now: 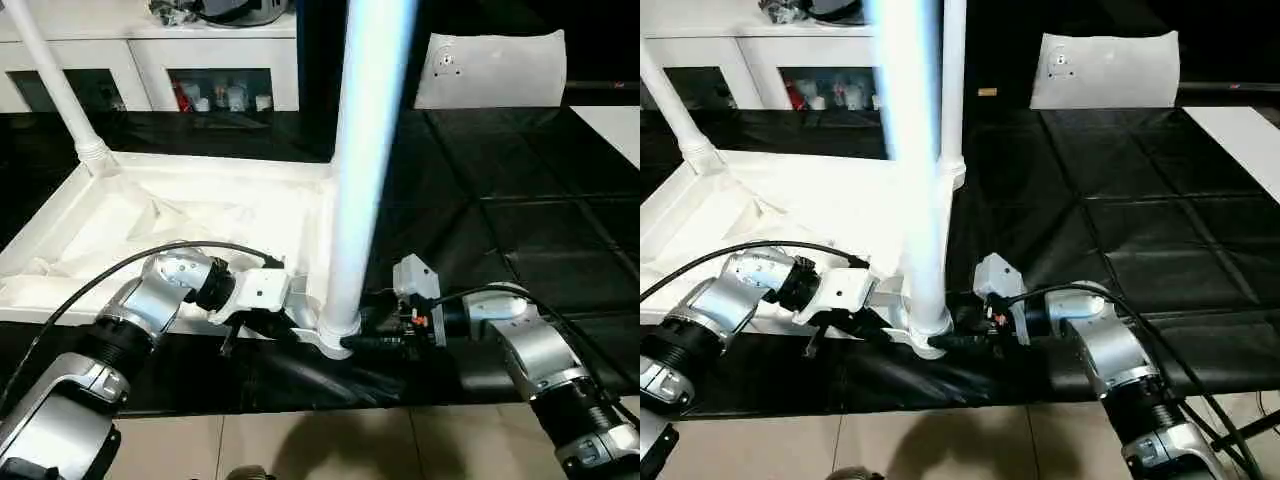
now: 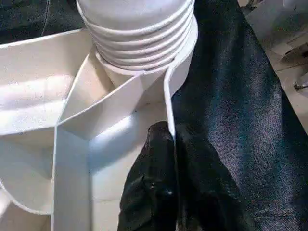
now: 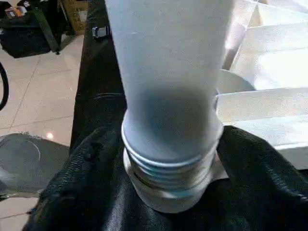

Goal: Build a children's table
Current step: Rotate leg to tighten

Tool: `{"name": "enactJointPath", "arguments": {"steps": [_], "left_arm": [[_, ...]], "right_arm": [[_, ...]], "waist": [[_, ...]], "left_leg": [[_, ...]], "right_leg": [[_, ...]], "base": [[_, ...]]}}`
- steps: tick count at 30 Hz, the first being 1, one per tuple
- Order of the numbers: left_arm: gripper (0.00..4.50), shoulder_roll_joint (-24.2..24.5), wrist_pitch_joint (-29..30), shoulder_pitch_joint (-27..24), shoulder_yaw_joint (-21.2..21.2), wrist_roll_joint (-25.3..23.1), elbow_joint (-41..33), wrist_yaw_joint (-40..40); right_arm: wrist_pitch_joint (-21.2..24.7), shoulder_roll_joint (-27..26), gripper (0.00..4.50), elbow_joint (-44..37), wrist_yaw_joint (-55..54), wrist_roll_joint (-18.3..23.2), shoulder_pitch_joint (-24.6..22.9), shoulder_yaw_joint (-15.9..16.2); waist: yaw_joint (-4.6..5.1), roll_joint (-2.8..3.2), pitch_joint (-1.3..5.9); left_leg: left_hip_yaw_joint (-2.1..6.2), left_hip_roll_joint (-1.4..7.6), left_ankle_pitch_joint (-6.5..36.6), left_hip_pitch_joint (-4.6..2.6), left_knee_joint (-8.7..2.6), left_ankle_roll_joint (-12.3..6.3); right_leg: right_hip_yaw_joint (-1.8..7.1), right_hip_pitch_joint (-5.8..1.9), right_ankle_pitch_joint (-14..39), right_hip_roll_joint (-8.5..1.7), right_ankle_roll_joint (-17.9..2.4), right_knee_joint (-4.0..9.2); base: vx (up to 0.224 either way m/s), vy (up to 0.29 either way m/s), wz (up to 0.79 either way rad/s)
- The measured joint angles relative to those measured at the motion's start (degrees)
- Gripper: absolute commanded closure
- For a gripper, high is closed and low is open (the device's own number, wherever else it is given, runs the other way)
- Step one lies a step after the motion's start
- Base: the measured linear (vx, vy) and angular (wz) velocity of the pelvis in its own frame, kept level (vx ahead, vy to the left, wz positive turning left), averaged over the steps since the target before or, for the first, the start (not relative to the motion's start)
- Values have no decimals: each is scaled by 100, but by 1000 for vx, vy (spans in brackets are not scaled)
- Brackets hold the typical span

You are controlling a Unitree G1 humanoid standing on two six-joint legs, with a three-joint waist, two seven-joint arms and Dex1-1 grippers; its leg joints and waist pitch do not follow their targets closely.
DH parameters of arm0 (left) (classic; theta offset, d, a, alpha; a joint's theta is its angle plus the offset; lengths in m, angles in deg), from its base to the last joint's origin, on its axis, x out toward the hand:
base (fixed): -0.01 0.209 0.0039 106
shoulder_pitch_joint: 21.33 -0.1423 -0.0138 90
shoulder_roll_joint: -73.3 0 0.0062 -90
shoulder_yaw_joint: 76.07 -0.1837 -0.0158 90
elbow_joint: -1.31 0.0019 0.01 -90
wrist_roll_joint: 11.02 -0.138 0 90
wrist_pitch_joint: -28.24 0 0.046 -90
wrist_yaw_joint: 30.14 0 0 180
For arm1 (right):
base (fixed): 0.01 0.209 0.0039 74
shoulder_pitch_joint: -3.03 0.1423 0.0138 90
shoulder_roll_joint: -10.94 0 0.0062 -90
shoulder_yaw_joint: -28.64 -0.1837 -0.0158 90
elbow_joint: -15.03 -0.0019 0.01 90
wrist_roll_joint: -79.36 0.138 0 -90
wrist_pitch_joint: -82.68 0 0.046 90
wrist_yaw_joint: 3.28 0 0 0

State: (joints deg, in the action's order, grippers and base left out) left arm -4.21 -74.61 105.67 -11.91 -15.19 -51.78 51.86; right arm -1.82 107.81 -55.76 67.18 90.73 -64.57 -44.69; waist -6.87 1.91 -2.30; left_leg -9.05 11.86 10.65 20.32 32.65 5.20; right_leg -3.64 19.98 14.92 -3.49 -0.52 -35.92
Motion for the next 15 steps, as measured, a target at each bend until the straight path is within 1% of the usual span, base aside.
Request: {"name": "enactJointPath", "arguments": {"steps": [2, 5, 9, 15], "left_arm": [[450, 0, -10, 3, 0, 0, 9, 0], [450, -3, -39, 11, 0, -3, 35, 0], [450, -8, -97, 21, 0, -15, 61, 3], [450, -11, -101, 23, 0, -17, 64, 4]], "right_arm": [[0, -1, 52, 0, 2, 2, -4, 0], [17, -25, 41, -5, 6, 24, -5, -8], [84, -94, 5, -124, 11, 93, -24, -9], [133, -155, 5, -225, -11, 143, -47, -4]], "waist": [[-1, 0, 0], [1, 3, -1], [-2, 7, -4], [-5, 8, -4]], "left_leg": [[0, 0, 0, 0, 0, 0], [0, 0, 0, 0, 0, 0], [1, 1, 0, -1, -1, 0], [1, 1, 0, 0, -2, 1]], "right_leg": [[-1, 0, 0, 0, 0, 0], [-1, 0, 0, 0, 0, 0], [-1, 0, 0, 0, 0, 0], [-1, 0, 0, 0, 0, 2]], "base": [[0, 0, 0], [0, 0, 0], [0, 0, 0], [0, 0, 0]]}}
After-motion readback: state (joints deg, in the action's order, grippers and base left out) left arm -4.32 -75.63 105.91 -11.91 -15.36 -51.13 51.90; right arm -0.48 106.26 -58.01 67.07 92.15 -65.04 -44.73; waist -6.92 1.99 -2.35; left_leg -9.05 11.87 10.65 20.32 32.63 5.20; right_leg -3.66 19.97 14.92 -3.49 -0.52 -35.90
